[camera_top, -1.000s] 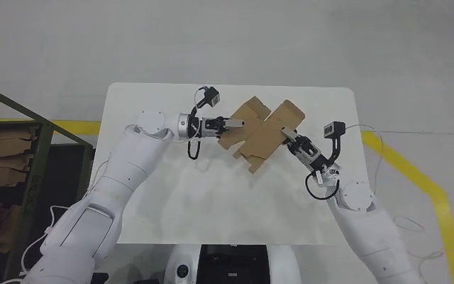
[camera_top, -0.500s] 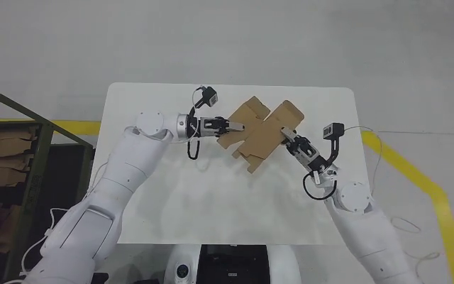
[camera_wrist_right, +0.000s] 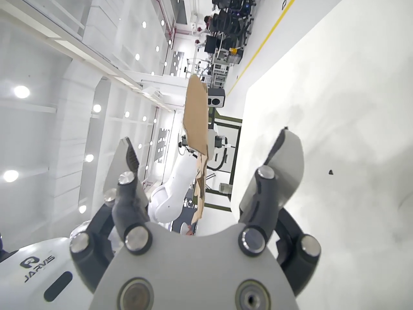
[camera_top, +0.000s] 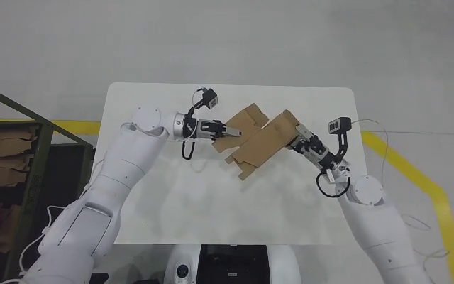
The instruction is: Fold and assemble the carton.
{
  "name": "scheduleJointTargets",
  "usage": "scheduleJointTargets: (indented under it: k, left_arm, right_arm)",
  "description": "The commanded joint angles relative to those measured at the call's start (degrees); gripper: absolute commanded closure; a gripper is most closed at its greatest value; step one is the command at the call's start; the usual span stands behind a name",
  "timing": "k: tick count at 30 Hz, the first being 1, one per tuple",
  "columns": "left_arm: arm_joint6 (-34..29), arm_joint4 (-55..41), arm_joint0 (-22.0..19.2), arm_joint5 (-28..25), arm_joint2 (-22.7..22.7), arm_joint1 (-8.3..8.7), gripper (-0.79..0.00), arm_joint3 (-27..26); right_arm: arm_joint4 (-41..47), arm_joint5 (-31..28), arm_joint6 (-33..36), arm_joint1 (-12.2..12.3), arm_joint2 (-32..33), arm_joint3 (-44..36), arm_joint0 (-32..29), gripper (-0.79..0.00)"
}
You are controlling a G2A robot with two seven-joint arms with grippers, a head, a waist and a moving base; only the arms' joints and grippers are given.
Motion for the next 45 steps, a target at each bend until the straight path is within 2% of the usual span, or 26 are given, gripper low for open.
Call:
scheduleJointTargets:
  k: [1,5,6,8,9,11,12,13,16,20,21,23,24,25,33,45]
  left_arm:
    - [-0.76,0.29,-0.31,0.24,0.24,-0.02,0.000,0.26]
    - [-1.51,0.34,-0.84,0.43,0.88,-0.23,0.000,0.48]
    - [-1.83,0.38,-0.99,0.45,1.13,-0.31,0.000,0.47]
    - [-2.26,0.34,-1.38,0.64,1.57,-0.47,0.000,0.70]
    - [-2.39,0.41,-1.59,0.64,1.80,-0.56,0.000,0.82]
    - [-2.54,0.36,-1.97,0.69,2.17,-0.73,0.000,1.15]
    - [-2.63,0.30,-2.14,0.66,2.32,-0.80,0.000,1.33]
    - [-2.65,0.28,-2.29,0.66,2.44,-0.87,0.000,1.58]
    - [-2.84,0.23,-2.72,0.67,2.71,-1.02,0.000,2.20]
    - [-2.99,0.07,-3.14,0.54,2.84,-1.14,0.000,2.86]
    - [-2.94,-0.07,-3.18,0.57,2.83,-1.17,-0.058,2.98]
    - [-2.79,-0.27,-3.25,0.38,2.81,-1.22,-0.369,3.07]
    - [-2.66,-0.48,-3.24,0.20,2.75,-1.25,-0.693,3.07]
    - [-2.64,-0.68,-3.21,0.06,2.71,-1.27,-0.785,3.07]
    - [-0.78,-3.61,-2.33,-2.36,0.46,-1.01,-0.785,3.36]
    - [0.59,-7.17,1.58,-2.54,-3.86,0.22,-0.785,-0.39]
  right_arm:
    - [1.27,-0.26,5.36,0.06,-0.14,1.61,1.53,-0.785]
    - [2.54,-0.21,11.42,0.06,-0.75,4.27,3.81,-0.785]
    - [2.57,-0.17,12.44,0.03,-1.00,4.73,4.26,-0.748]
    - [2.71,-0.06,14.01,-0.04,-1.45,5.65,5.03,-0.570]
    - [2.76,-0.04,14.73,-0.07,-1.67,6.01,5.36,-0.379]
    - [2.72,0.02,15.81,-0.12,-2.00,6.71,5.89,-0.329]
    - [2.63,0.18,16.17,-0.13,-2.10,7.11,6.12,-0.240]
    - [2.32,0.52,16.35,-0.12,-2.16,7.52,6.35,-0.203]
    - [2.41,1.84,16.49,-0.12,-2.20,8.36,6.66,-0.003]
    - [2.42,2.61,17.86,-0.07,-2.22,8.66,7.01,0.000]
    - [2.57,2.72,18.13,-0.07,-2.23,8.72,7.05,0.000]
    - [2.68,2.95,18.47,-0.07,-2.25,8.79,7.13,0.000]
    - [2.88,3.09,18.54,-0.08,-2.25,8.73,7.14,0.000]
    - [3.16,3.18,18.62,-0.09,-2.22,8.62,7.12,0.000]
    - [4.57,3.17,14.68,0.18,0.29,6.72,4.98,0.000]
    - [-5.30,3.99,-1.10,0.93,4.76,-6.15,-5.62,0.000]
